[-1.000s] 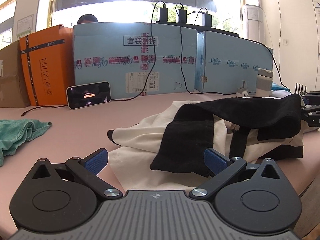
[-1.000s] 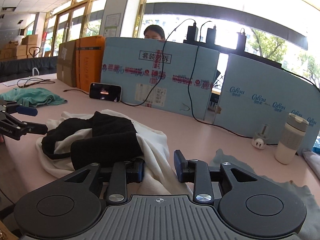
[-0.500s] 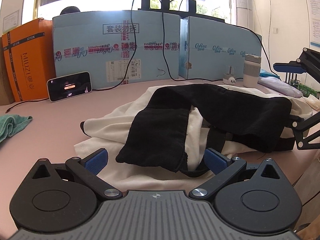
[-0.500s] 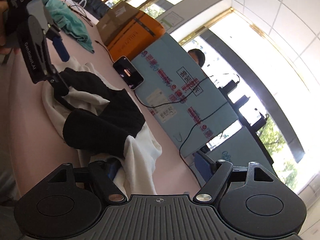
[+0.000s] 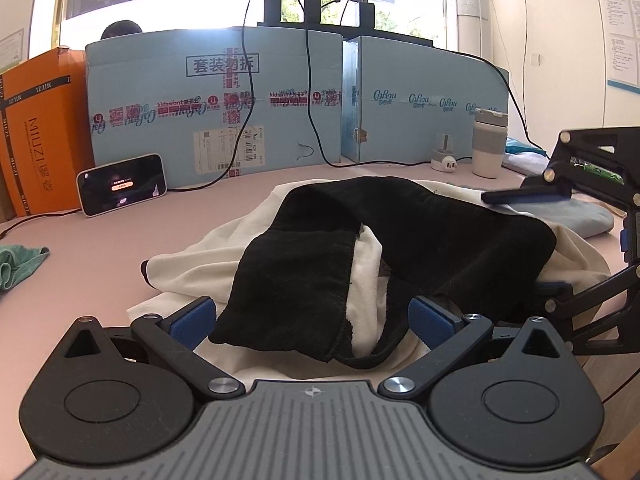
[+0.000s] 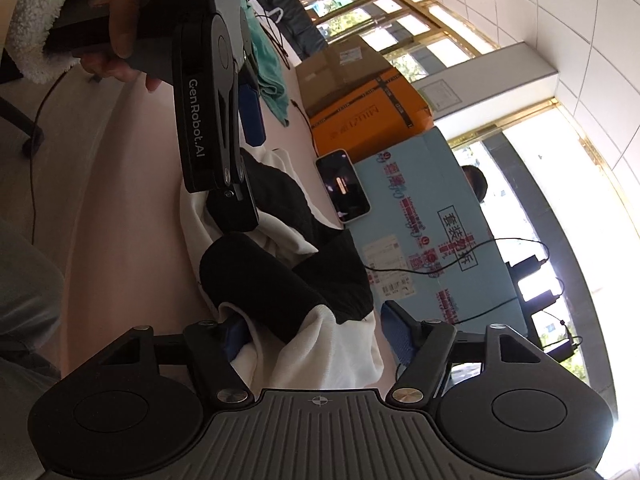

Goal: Fold clothes

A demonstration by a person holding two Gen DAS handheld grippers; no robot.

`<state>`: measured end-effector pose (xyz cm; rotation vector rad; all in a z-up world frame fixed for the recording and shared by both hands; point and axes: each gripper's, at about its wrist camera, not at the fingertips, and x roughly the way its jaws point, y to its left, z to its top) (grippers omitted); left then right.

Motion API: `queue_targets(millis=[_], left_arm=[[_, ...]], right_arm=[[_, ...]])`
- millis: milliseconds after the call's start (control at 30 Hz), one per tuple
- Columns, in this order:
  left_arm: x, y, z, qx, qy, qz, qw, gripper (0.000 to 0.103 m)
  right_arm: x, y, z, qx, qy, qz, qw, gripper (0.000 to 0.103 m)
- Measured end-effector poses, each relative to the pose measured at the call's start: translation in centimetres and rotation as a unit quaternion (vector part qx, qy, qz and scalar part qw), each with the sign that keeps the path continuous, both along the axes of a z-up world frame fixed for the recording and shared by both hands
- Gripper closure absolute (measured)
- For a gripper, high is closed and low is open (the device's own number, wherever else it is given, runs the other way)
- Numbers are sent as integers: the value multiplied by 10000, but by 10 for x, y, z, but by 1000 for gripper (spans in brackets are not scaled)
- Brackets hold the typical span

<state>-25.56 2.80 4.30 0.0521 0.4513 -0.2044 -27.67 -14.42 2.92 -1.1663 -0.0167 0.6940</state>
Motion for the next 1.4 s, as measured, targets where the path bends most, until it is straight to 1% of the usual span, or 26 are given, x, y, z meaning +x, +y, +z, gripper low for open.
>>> queue_targets(millis=[33, 167, 233, 300, 333, 400, 467, 533, 633, 767, 833, 867, 933, 967, 1000, 1033, 1067, 1133, 1200, 1267, 1300, 1333, 1400], left_arm=[[0, 1, 0, -16, 2, -7, 10000, 0], [1, 1, 2, -22, -45, -47, 10000, 0], [2, 0, 5, -26, -94, -64, 9999, 0], [4, 0, 7, -32, -147, -81, 9999, 0], [5, 0, 8, -26, -174, -80, 9998, 0], [6, -1, 11, -10, -242, -41, 9997, 0], [7, 0, 12, -33, -284, -25, 9996, 0], [8, 1, 11, -60, -278, -14, 9996, 0], [14, 4, 7, -37, -186, 86, 9998, 0], [22, 9, 3, -23, -52, 185, 9998, 0], [27, 10, 2, -5, -4, 209, 9998, 0], [29, 10, 1, 4, 11, 212, 9998, 0], [33, 9, 1, 19, 27, 186, 9998, 0], [34, 9, 0, 26, 37, 177, 9998, 0], [36, 8, 0, 32, 47, 171, 9998, 0], [37, 7, -1, 32, 63, 159, 9998, 0], [39, 6, -3, 29, 86, 145, 9999, 0], [41, 5, -6, 26, 136, 132, 9998, 0], [42, 4, -9, 20, 204, 112, 9997, 0], [43, 2, -13, 12, 254, 94, 9996, 0], [44, 1, -15, 6, 276, 81, 9996, 0], [44, 1, -16, -6, 296, 70, 9995, 0], [44, -1, -19, -40, 325, 62, 9994, 0]], right_arm=[[2, 0, 3, 63, 177, -3, 9998, 62], [13, -2, 17, 519, 579, -185, 9968, 75], [27, -10, 36, 1087, 849, -394, 9897, 79], [44, -21, 59, 1738, 1144, -629, 9761, 83], [54, -26, 70, 2080, 1264, -751, 9670, 83], [79, -41, 91, 2747, 1350, -1008, 9466, 83], [106, -56, 104, 3273, 1393, -1276, 9258, 83], [136, -71, 111, 3712, 1506, -1584, 9024, 83], [181, -92, 106, 4234, 1898, -2114, 8602, 83], [227, -118, 76, 4537, 2522, -2817, 8070, 80], [240, -129, 59, 4570, 2676, -3121, 7887, 80], [244, -133, 53, 4563, 2688, -3235, 7841, 77], [246, -139, 44, 4528, 2672, -3405, 7795, 71], [246, -141, 43, 4542, 2649, -3451, 7775, 62], [246, -143, 42, 4554, 2626, -3496, 7755, 47], [246, -145, 43, 4562, 2580, -3548, 7742, 37], [244, -148, 45, 4562, 2476, -3609, 7748, 23], [239, -153, 53, 4593, 2254, -3649, 7779, 22], [231, -158, 61, 4646, 2116, -3544, 7835, 22], [215, -157, 69, 4640, 2005, -3338, 7957, 22], [207, -155, 73, 4620, 1965, -3218, 8027, 22], [196, -150, 76, 4553, 1971, -3038, 8134, 22], [171, -133, 80, 4332, 2069, -2559, 8391, 22]])
